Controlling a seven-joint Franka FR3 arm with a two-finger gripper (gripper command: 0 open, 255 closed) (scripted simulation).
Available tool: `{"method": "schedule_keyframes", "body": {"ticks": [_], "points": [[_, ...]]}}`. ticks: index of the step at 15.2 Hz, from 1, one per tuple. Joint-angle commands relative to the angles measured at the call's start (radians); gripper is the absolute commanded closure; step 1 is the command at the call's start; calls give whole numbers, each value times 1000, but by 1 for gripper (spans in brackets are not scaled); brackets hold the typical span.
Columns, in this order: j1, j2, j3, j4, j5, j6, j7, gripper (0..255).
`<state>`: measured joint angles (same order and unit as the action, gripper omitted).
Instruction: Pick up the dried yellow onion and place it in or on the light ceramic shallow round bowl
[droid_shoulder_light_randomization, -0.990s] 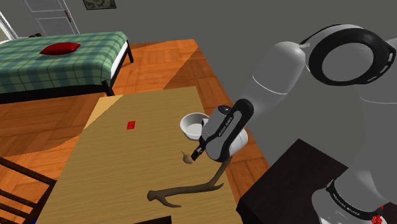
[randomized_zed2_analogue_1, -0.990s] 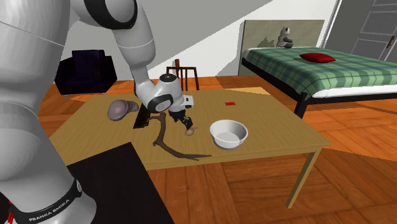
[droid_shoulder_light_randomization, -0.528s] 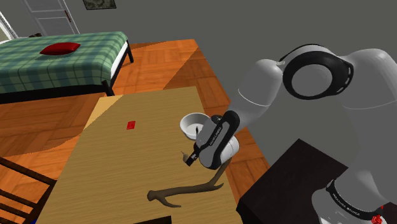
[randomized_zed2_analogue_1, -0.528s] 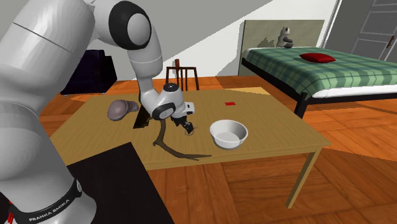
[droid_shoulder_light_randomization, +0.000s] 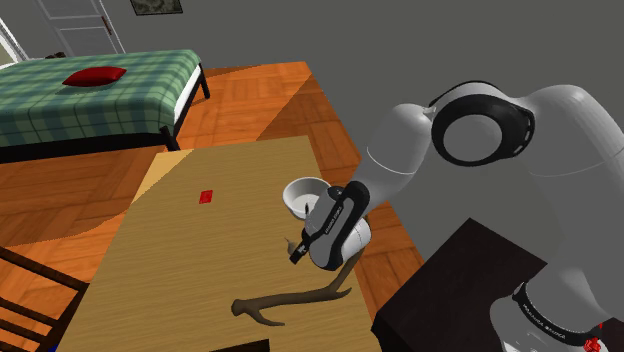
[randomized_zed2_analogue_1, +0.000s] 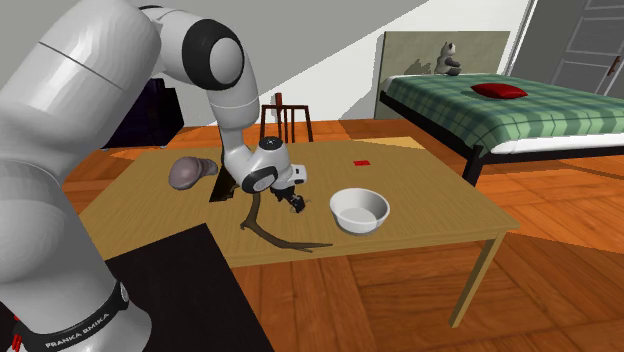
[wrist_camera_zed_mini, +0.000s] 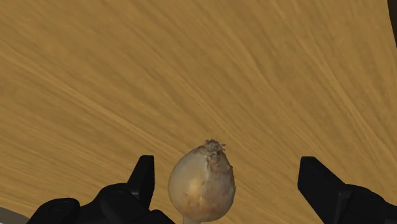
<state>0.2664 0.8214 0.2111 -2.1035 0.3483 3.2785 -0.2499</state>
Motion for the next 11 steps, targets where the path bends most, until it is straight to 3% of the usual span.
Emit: {"method": "schedule_keyframes", "body": {"ticks": [1,3,4,11], "points": [[0,1,0,0,0,0,0,0],[0,0,0,0,0,0,0,0],[0,0,0,0,0,0,0,255],[1,-1,-1,1,0,-1,0,255]]}}
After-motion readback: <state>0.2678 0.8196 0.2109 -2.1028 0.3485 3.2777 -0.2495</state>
